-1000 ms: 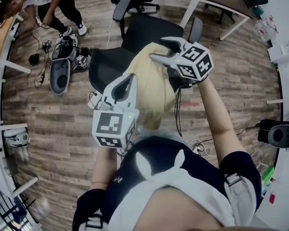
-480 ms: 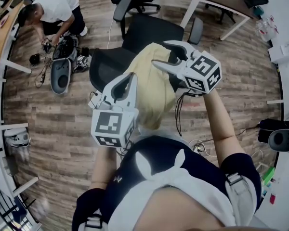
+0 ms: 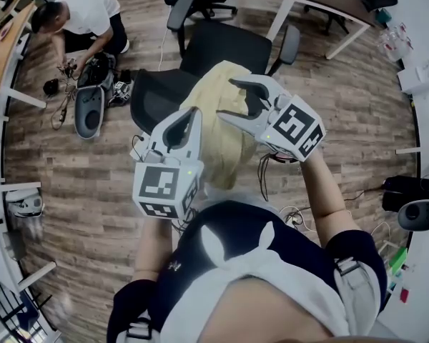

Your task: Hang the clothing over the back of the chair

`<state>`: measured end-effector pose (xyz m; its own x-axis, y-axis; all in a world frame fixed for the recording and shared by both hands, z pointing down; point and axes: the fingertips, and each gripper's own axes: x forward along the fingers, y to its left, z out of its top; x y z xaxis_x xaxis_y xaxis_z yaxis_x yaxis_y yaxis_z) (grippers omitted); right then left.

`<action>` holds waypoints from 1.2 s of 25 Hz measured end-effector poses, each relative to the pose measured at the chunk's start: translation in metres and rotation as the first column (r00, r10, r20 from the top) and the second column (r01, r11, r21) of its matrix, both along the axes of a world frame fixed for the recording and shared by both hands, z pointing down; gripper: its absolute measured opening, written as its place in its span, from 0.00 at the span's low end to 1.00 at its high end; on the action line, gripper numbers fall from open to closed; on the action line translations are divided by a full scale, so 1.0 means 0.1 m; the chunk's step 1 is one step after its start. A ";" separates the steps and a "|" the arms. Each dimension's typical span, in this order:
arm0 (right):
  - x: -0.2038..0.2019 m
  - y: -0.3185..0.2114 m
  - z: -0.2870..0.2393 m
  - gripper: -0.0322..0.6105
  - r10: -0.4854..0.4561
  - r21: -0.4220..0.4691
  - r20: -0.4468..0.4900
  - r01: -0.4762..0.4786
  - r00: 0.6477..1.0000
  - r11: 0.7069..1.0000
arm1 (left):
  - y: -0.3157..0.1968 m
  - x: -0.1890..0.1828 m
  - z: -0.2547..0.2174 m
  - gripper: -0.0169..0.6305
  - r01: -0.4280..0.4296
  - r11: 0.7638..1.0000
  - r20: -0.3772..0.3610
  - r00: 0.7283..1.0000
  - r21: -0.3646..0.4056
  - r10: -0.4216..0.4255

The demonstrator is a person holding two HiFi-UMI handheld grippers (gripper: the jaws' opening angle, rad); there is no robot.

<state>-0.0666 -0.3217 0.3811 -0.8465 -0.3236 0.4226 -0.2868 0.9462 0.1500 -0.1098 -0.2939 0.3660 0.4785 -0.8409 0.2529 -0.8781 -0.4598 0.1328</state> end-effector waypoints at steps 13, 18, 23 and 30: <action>-0.04 0.65 -0.23 0.05 0.020 0.090 0.100 -0.029 0.995 0.996 | 0.37 0.09 -0.03 0.04 -0.007 1.000 -0.006 1.000 0.006 0.007; -0.05 0.81 -0.32 0.05 0.045 0.057 0.204 -0.058 0.978 0.997 | 0.48 0.13 -0.02 0.04 -0.016 1.000 -0.018 1.000 0.001 0.016; 0.00 0.95 -0.27 0.05 0.111 -0.007 0.243 -0.113 0.964 0.994 | 0.64 0.20 0.00 0.04 -0.037 0.999 -0.035 0.999 0.000 0.037; -0.02 1.15 -0.19 0.05 0.153 -0.068 0.252 -0.140 0.955 0.988 | 0.78 0.27 0.05 0.04 -0.054 0.998 -0.048 0.997 -0.015 0.054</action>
<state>-0.0689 -0.2071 0.3622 -0.8733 -0.4366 0.2162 -0.4455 0.8952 0.0081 -0.0827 -0.2157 0.3709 0.5350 -0.8095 0.2419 -0.8445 -0.5039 0.1816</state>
